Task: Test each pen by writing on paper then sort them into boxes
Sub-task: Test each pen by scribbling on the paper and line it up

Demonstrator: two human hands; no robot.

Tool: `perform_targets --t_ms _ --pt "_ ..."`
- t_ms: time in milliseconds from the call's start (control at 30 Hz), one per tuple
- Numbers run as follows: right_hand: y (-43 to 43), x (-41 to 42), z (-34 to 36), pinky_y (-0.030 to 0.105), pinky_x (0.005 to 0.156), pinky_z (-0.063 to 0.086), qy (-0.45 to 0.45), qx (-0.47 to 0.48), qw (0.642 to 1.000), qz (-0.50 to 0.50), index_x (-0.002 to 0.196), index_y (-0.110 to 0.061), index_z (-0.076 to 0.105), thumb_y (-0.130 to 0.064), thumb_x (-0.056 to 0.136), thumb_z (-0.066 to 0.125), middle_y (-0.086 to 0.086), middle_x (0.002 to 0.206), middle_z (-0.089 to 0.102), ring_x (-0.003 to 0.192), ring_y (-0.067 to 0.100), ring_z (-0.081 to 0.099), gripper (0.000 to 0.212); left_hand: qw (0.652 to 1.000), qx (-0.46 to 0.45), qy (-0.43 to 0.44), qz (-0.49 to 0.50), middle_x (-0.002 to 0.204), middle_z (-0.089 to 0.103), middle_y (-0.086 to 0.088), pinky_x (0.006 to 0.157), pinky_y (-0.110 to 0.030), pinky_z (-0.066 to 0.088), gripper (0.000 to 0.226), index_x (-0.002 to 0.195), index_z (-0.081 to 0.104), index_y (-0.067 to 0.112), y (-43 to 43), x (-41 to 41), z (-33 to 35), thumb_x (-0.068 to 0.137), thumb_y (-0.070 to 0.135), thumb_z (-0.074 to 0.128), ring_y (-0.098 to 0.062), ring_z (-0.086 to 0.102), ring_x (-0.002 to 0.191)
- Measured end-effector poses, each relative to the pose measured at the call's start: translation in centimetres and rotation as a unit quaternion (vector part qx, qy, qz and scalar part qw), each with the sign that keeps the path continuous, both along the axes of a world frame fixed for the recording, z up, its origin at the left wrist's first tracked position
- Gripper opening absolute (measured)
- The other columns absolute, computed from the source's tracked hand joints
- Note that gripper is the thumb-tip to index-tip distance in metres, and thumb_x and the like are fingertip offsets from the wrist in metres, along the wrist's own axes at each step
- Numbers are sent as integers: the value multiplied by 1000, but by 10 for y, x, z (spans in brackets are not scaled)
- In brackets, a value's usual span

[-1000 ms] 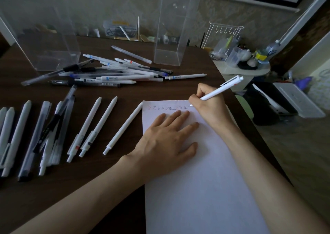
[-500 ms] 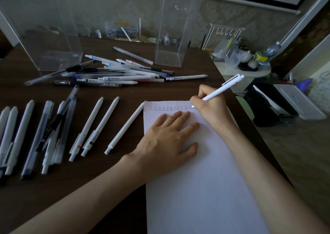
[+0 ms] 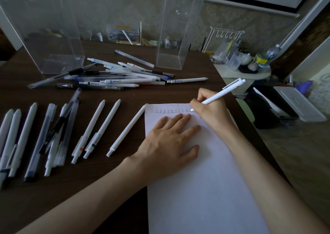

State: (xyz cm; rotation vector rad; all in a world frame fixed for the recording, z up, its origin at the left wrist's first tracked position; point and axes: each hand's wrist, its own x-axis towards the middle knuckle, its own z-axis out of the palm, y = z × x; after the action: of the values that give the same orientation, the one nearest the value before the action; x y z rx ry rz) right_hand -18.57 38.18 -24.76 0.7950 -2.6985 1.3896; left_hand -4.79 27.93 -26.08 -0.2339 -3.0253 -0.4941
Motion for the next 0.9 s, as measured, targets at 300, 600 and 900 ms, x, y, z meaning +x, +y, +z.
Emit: perform_targets --t_ms 300,600,900 --pt "3 -4 -1 21 44 26 -64 -130 989 -17 59 -17 33 -14 85 63 -9 42 33 42 6 29 39 1000 -10 4 1 157 5 0 113 -31 -2 70 147 16 35 0 0 -2 85 65 11 -14 -1 144" --pt "20 0 13 17 64 43 -12 -89 995 49 90 -18 59 -4 85 65 -2 76 59 66 0 56 16 999 31 16 31 154 22 1 110 -22 4 77 148 18 24 0 0 11 86 64 41 -13 14 140" --pt "3 39 22 12 76 43 -25 -22 989 147 112 -33 59 4 89 52 -5 103 65 97 4 58 44 986 122 110 -19 113 63 8 92 -23 35 63 131 47 32 -31 34 19 76 61 55 -9 50 108"
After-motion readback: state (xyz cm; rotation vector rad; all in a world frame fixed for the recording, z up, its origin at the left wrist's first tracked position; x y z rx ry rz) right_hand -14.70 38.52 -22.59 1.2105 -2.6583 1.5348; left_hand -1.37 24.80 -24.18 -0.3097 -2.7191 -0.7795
